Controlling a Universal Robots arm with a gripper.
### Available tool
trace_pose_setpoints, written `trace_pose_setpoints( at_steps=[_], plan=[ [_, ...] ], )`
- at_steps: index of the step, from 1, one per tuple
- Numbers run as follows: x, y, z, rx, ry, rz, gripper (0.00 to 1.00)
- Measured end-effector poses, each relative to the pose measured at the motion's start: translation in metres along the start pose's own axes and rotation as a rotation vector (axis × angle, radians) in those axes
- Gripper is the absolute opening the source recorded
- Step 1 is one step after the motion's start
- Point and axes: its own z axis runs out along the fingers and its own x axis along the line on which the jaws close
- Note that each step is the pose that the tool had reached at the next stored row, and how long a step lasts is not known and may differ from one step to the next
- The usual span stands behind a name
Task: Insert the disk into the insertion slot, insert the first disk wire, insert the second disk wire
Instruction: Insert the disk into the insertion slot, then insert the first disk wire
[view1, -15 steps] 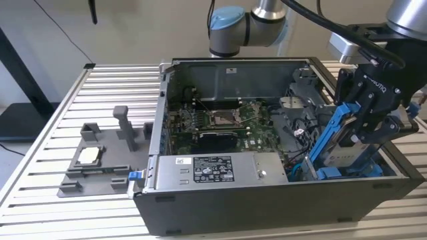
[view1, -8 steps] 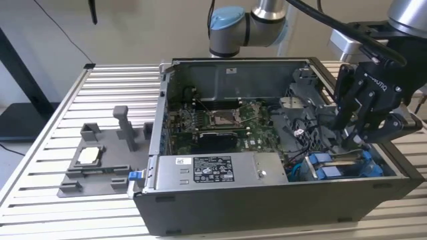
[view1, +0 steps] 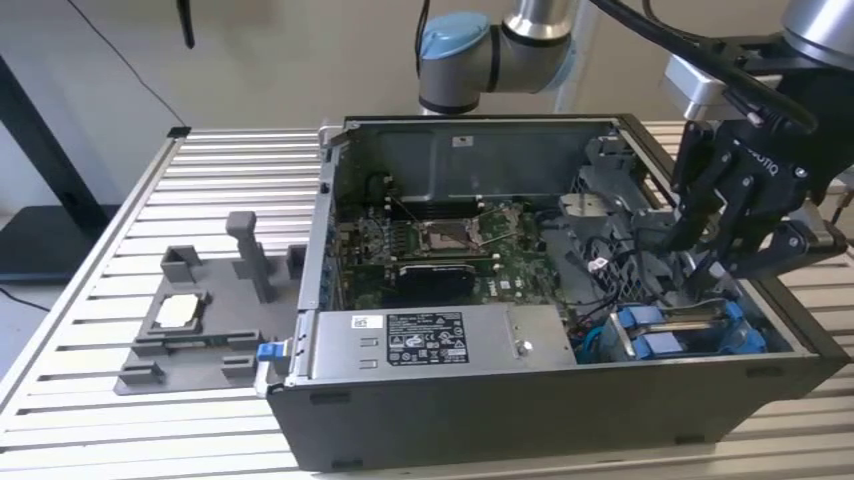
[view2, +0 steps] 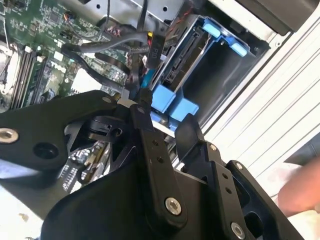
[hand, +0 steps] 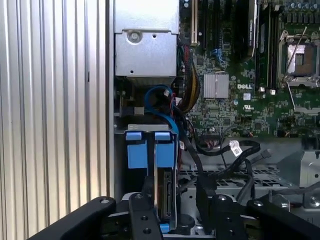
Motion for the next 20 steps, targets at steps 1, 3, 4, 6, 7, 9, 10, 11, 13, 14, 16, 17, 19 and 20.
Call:
trace_pose_setpoints(
  at_steps=[1, 3, 4, 6, 7, 9, 10, 11, 13, 14, 16, 17, 19, 20],
  plan=[
    [-0.0001, -0.0001, -0.0002, 0.0042, -0.0039, 0.0, 0.47],
    [-0.0002, -0.0002, -0.0013, 0.0104, -0.009, -0.001, 0.47],
    [-0.0002, -0.0001, -0.0018, 0.0139, -0.011, -0.001, 0.47],
    [-0.0003, -0.0002, -0.0027, 0.021, -0.0152, -0.002, 0.47],
    [-0.0004, -0.0003, -0.0029, 0.0258, -0.0179, -0.002, 0.47],
    [-0.0006, -0.0009, -0.0031, 0.0384, -0.0254, -0.003, 0.47],
    [-0.0006, -0.0014, -0.003, 0.0459, -0.03, -0.003, 0.47],
    [-0.0007, -0.002, -0.003, 0.0555, -0.0352, -0.004, 0.47],
    [-0.0009, -0.0025, -0.003, 0.0724, -0.0413, -0.005, 0.47],
    [-0.001, -0.0029, -0.003, 0.0727, -0.0414, -0.005, 0.47],
    [-0.001, -0.0059, -0.0031, 0.0755, -0.046, -0.005, 0.47],
    [-0.001, -0.0079, -0.0031, 0.0796, -0.0528, -0.005, 0.47],
    [-0.0011, -0.01, -0.0032, 0.093, -0.0648, -0.006, 0.47],
    [-0.0011, -0.0105, -0.0032, 0.1019, -0.069, -0.008, 0.47]
  ],
)
